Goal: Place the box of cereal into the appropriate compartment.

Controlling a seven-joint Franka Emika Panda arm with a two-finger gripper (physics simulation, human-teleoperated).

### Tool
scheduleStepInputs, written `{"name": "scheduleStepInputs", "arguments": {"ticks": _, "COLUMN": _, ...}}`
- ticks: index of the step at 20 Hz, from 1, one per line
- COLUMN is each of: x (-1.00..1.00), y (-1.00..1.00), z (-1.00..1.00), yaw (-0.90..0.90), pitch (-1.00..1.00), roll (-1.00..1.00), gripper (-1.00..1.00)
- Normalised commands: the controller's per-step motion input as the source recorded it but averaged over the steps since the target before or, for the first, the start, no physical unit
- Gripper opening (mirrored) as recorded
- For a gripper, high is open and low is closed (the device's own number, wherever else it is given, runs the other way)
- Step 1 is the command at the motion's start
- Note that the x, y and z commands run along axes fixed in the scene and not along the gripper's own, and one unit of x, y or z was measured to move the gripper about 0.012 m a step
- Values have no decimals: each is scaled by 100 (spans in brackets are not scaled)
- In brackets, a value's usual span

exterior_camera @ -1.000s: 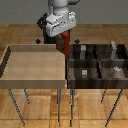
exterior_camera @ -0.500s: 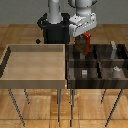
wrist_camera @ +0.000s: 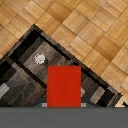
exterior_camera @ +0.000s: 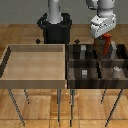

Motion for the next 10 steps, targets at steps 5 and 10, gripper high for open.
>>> {"name": "scheduleStepInputs", "arguments": {"ticks": 5, "x": 0, "y": 100, "z": 0, "yaw": 0, "pitch": 0, "roll": 0, "gripper": -100}}
{"name": "scheduleStepInputs", "arguments": {"ticks": 10, "x": -80, "y": 20, "z": 0, "yaw": 0, "pitch": 0, "roll": 0, "gripper": -100}}
